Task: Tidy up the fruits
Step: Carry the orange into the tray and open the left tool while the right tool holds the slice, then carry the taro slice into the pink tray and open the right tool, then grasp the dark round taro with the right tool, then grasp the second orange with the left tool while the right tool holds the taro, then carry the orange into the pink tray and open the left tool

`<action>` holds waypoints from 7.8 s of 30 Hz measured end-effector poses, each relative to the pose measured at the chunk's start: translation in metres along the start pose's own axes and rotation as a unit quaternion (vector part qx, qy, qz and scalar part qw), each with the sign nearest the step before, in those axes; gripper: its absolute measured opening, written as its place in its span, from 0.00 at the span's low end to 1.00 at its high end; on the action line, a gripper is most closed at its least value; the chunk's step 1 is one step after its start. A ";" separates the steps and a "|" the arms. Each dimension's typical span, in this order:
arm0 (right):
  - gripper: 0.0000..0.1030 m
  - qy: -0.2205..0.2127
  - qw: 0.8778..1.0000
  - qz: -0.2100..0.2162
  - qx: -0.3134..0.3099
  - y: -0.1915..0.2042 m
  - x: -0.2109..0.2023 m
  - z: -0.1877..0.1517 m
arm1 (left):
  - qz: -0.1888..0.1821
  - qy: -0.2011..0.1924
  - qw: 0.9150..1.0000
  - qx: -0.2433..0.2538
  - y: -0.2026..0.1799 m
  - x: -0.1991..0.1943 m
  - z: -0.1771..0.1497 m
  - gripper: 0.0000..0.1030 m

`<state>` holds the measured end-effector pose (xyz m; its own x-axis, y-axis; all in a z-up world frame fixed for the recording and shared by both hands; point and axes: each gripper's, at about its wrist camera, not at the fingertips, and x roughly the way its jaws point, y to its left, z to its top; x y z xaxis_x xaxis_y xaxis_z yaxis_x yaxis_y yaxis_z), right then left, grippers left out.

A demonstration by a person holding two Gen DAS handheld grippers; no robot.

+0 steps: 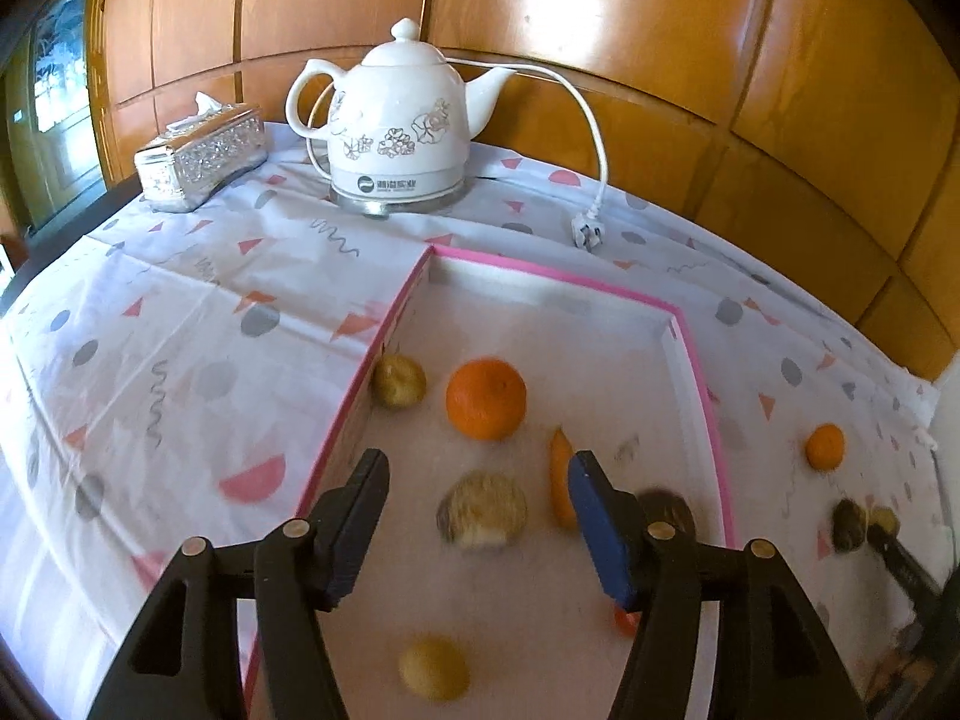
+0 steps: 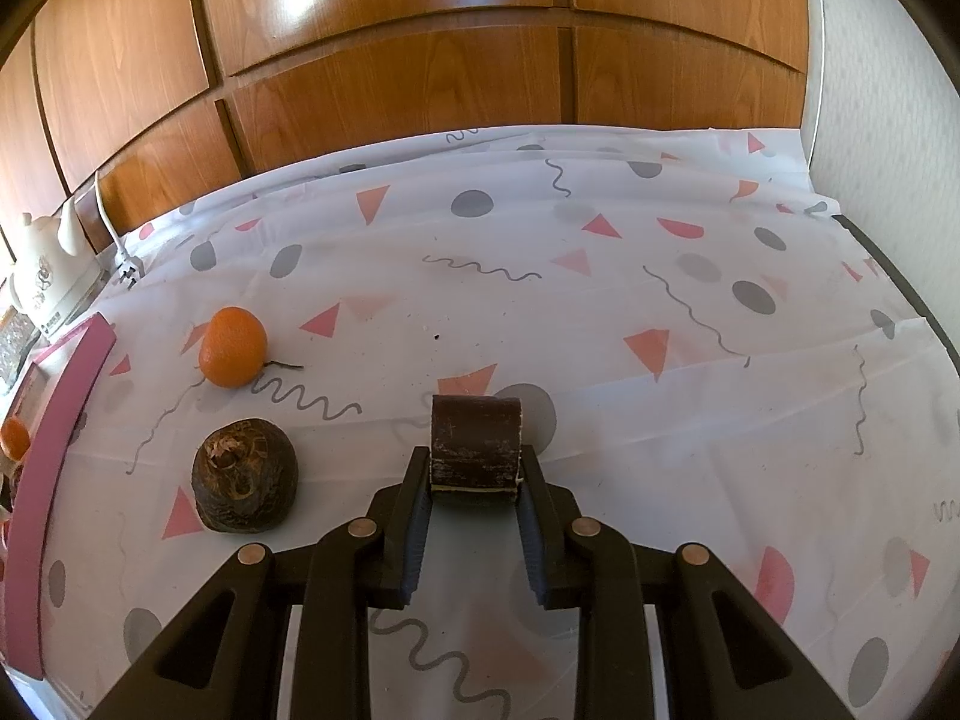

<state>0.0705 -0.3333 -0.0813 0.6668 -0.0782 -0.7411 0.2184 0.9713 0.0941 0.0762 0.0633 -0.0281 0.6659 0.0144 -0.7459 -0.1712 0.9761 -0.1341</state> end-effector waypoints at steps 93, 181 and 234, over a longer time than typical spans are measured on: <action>0.70 -0.028 0.974 0.173 -0.142 0.227 -0.056 0.005 | 0.004 -0.045 0.999 0.006 0.027 -0.052 -0.030 0.81; 0.46 -0.014 0.999 0.030 0.031 -0.007 -0.003 0.002 | -0.142 0.098 0.964 0.200 -0.293 0.111 -0.003 0.37; 0.46 -0.005 1.000 0.004 0.011 0.001 0.001 0.001 | -0.166 0.022 0.964 0.206 -0.191 0.001 -0.072 0.36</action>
<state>0.0722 -0.3323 -0.0812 0.6756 -0.0734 -0.7336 0.2285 0.9669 0.1137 0.0579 -0.1390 -0.0501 0.6018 -0.3135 -0.7346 0.3544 0.9291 -0.1061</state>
